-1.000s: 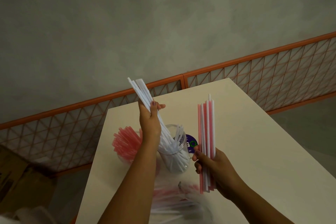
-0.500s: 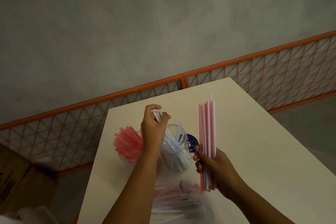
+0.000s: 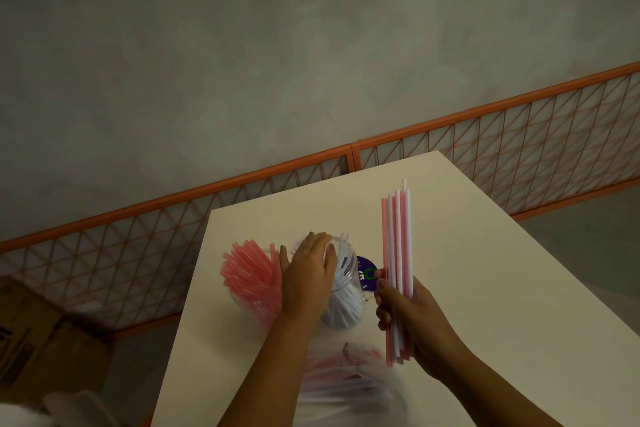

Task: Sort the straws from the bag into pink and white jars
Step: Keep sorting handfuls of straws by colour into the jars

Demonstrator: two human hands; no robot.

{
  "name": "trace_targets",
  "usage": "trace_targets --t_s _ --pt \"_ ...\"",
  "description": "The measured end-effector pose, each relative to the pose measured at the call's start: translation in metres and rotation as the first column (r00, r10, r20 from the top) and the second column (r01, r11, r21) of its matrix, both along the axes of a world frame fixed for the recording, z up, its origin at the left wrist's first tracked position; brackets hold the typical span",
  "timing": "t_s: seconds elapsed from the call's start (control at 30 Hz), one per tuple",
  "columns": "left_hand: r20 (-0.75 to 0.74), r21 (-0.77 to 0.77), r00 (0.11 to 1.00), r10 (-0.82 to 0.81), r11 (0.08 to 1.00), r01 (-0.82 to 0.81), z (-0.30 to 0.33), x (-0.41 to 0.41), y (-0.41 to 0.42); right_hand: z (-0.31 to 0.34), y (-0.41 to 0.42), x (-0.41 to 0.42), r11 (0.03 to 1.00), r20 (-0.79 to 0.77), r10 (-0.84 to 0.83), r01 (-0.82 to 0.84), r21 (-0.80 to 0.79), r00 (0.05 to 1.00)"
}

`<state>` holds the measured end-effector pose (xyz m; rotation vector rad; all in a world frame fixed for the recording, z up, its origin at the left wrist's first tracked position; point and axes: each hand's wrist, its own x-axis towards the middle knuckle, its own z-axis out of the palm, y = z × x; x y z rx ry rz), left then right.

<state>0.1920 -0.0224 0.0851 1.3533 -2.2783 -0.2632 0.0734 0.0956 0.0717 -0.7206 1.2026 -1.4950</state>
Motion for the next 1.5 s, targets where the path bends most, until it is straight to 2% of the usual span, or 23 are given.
trace_targets --t_s 0.07,0.1,0.13,0.2,0.27,0.3,0.37,0.43,0.53,0.67,0.83,1.0,1.23,1.5 --pt "0.105 -0.010 0.993 -0.059 0.998 0.060 0.001 0.003 0.000 0.002 0.001 0.001 1.000 0.022 0.001 -0.001 0.000 1.000" --pt "0.108 -0.047 0.992 -0.063 0.997 0.068 0.001 0.003 0.000 0.003 0.002 0.001 1.000 0.037 0.005 -0.005 -0.001 0.999" --pt "0.061 -0.083 0.996 -0.060 0.994 0.065 0.002 0.003 0.002 0.004 0.002 0.002 1.000 0.053 0.011 -0.011 -0.004 0.999" --pt "-0.147 -0.106 0.988 -0.055 0.994 0.040 0.010 0.000 0.013 0.007 0.004 0.003 0.999 0.098 0.039 -0.038 -0.020 0.994" --pt "-0.357 0.001 0.932 -0.065 0.998 0.070 0.024 -0.008 0.028 0.010 0.006 0.004 0.996 0.135 0.083 -0.078 -0.046 0.987" --pt "-0.407 0.074 0.911 -0.062 0.992 0.101 0.030 -0.012 0.035 0.012 0.007 0.004 0.993 0.144 0.107 -0.100 -0.057 0.984" --pt "-0.451 0.267 0.891 -0.043 0.947 0.181 0.040 -0.020 0.045 0.016 0.009 0.005 0.988 0.143 0.149 -0.140 -0.071 0.978" --pt "-0.509 0.435 0.860 -0.036 0.852 0.293 0.042 -0.024 0.050 0.019 0.010 0.007 0.982 0.122 0.178 -0.170 -0.078 0.976" --pt "-0.550 0.535 0.835 0.022 0.777 0.332 0.041 -0.021 0.059 0.022 0.013 0.011 0.981 0.075 0.184 -0.178 -0.073 0.980" --pt "-0.591 0.554 0.803 0.080 0.764 0.331 0.039 -0.019 0.066 0.023 0.016 0.014 0.985 0.061 0.171 -0.169 -0.044 0.983" --pt "-0.683 0.490 0.698 0.213 0.843 0.222 0.036 -0.018 0.071 0.022 0.017 0.020 0.983 0.087 0.185 -0.186 -0.001 0.979" --pt "-0.696 0.403 0.689 0.201 0.904 0.144 0.034 -0.015 0.071 0.021 0.015 0.023 0.980 0.066 0.193 -0.196 0.036 0.979" --pt "-0.721 0.442 0.646 0.251 0.885 0.149 0.033 -0.015 0.066 0.021 0.013 0.023 0.975 0.072 0.217 -0.219 0.029 0.974" --pt "-0.725 0.530 0.602 0.336 0.830 0.174 0.036 -0.012 0.063 0.018 0.007 0.025 0.974 -0.007 0.224 -0.224 0.009 0.974"
